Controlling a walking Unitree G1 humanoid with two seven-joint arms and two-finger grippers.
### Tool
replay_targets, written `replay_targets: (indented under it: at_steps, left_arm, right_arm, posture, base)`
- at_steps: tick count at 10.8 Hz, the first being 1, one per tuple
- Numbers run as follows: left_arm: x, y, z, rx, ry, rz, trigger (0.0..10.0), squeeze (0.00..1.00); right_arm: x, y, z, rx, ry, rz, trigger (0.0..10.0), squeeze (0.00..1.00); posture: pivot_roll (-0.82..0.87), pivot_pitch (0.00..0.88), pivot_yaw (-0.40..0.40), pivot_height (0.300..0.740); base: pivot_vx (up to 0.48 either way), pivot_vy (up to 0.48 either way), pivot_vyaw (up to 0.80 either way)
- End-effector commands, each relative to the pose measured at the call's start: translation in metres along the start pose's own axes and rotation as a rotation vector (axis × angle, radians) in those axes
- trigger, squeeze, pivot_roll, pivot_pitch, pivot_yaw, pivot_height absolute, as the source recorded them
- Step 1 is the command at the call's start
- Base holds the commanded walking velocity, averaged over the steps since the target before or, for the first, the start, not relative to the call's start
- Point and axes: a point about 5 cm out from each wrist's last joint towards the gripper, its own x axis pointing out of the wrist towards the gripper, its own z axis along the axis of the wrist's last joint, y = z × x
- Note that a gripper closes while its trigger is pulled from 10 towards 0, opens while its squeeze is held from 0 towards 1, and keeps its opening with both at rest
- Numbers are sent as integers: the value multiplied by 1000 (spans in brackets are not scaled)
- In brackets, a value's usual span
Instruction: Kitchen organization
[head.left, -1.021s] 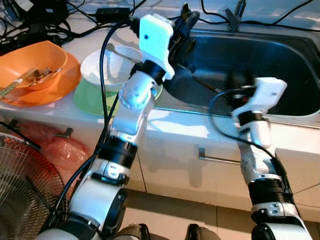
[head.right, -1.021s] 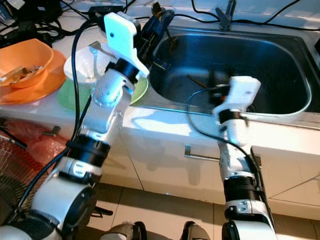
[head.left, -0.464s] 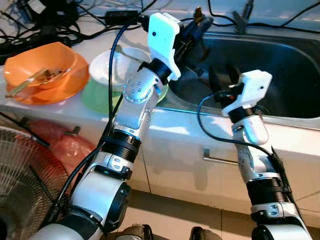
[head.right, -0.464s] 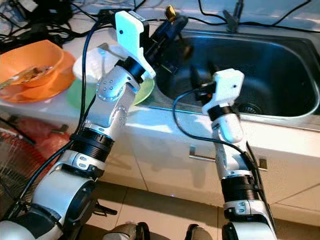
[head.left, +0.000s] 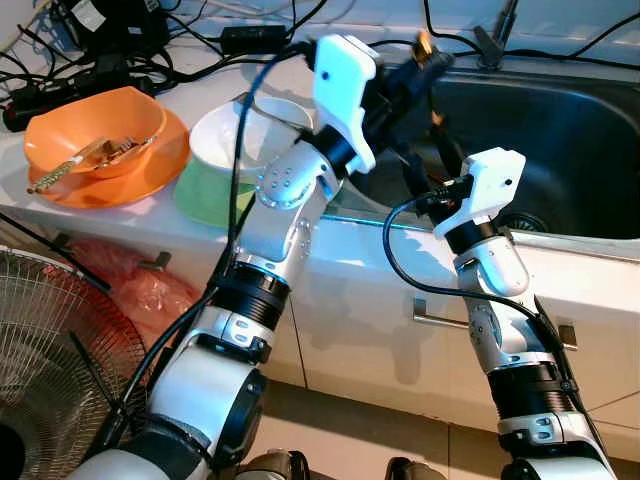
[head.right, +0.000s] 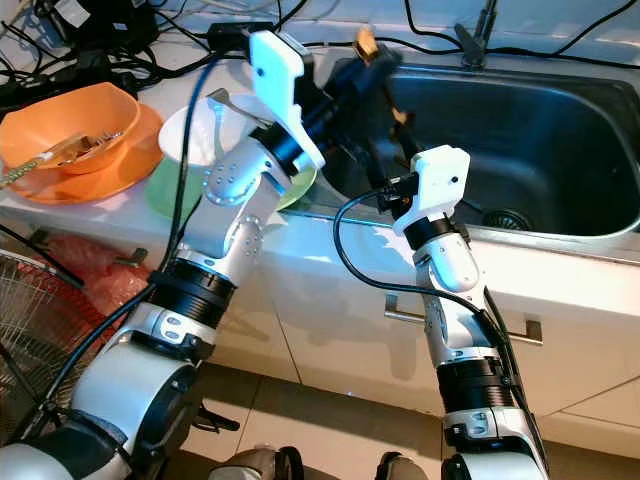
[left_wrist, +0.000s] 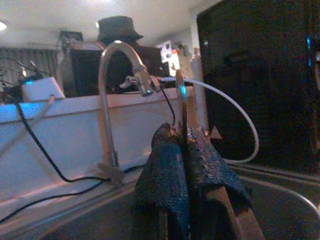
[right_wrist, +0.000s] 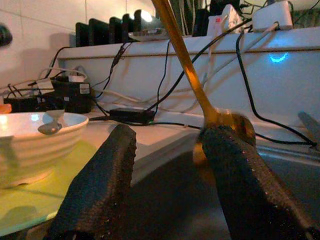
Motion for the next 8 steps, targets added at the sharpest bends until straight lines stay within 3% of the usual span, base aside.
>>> replay_targets:
  at_steps: [1,8]
  left_arm:
    - [0,-5,1,-11,-2,-40,10000,0]
    - [-4,-13,-7,-11,39,-78,10000,0]
  right_arm:
    - [1,2,5,-3,-16,3,10000,0]
    - [0,-13,12,-36,-35,-103,10000,0]
  posture:
    - [14,95,105,740]
    - [12,119,107,740]
  base:
    - [0,0,0]
    - [0,0,0]
